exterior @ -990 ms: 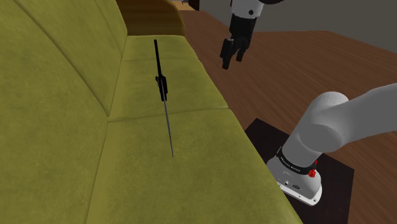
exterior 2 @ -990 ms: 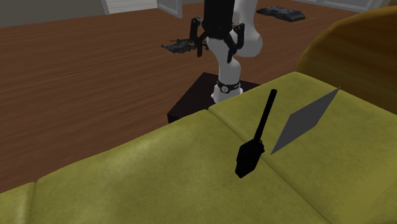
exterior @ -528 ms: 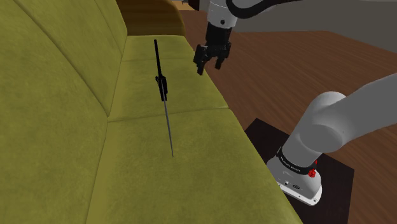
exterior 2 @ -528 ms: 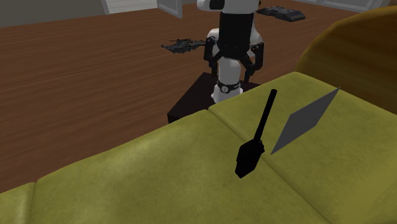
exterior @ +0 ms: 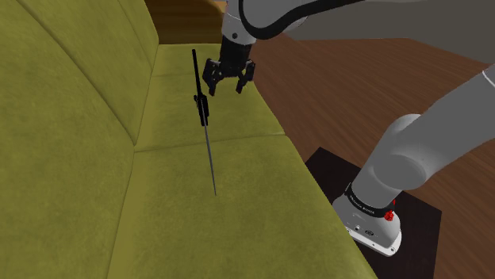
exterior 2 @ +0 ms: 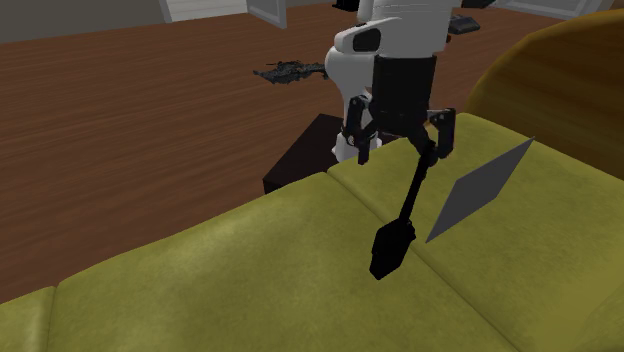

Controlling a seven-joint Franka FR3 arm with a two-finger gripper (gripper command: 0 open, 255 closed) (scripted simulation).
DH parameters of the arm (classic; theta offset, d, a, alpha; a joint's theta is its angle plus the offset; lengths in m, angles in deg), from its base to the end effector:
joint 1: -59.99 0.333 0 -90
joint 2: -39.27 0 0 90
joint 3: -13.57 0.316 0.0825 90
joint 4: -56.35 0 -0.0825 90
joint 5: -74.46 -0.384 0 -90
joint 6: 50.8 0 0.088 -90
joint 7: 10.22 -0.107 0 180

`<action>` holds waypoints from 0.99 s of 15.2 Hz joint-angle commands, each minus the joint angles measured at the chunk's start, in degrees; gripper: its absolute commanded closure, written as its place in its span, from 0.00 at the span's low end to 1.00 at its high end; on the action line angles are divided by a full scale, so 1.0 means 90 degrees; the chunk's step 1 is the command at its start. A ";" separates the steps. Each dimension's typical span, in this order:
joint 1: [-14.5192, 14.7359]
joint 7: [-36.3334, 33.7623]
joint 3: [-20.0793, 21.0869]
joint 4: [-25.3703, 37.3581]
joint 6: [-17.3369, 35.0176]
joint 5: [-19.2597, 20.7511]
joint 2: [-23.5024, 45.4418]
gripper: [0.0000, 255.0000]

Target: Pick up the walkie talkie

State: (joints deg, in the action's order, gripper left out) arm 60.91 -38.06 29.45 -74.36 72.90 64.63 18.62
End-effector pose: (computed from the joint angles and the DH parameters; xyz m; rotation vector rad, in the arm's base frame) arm 0.4437 0.1511 0.5135 -2.9619 0.4139 -0.2865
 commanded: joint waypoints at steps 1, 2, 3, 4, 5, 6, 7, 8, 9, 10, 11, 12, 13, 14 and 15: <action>-0.0048 -0.0390 0.0161 0.0318 0.0292 0.0033 0.0432 0.00; -0.0068 -0.0586 0.0239 0.0468 0.0428 0.0069 0.0637 0.00; -0.0087 -0.0785 0.0315 0.0626 0.0558 0.0118 0.0844 0.00; -0.0104 -0.0990 0.0384 0.0793 0.0681 0.0180 0.1053 0.00; -0.0112 -0.1119 0.0424 0.0901 0.0755 0.0225 0.1185 0.00; -0.0107 -0.1118 0.0427 0.0836 0.0841 0.0227 0.1207 0.00; -0.0104 -0.1117 0.0432 0.0772 0.0927 0.0229 0.1231 0.00; -0.0103 -0.1117 0.0438 0.0710 0.1014 0.0232 0.1255 0.00; -0.0101 -0.1116 0.0444 0.0649 0.1100 0.0235 0.1282 0.00; -0.0100 -0.1116 0.0450 0.0589 0.1187 0.0238 0.1310 0.00; -0.0099 -0.1117 0.0456 0.0531 0.1274 0.0243 0.1339 0.00; -0.0097 -0.1118 0.0463 0.0474 0.1360 0.0248 0.1370 0.00; -0.0097 -0.1119 0.0466 0.0441 0.1411 0.0251 0.1388 0.00; -0.0097 -0.1119 0.0466 0.0441 0.1411 0.0251 0.1388 0.00; -0.0098 -0.1117 0.0465 0.0446 0.1405 0.0251 0.1387 1.00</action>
State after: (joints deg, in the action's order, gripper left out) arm 60.05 -48.15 33.65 -70.27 85.37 66.87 31.02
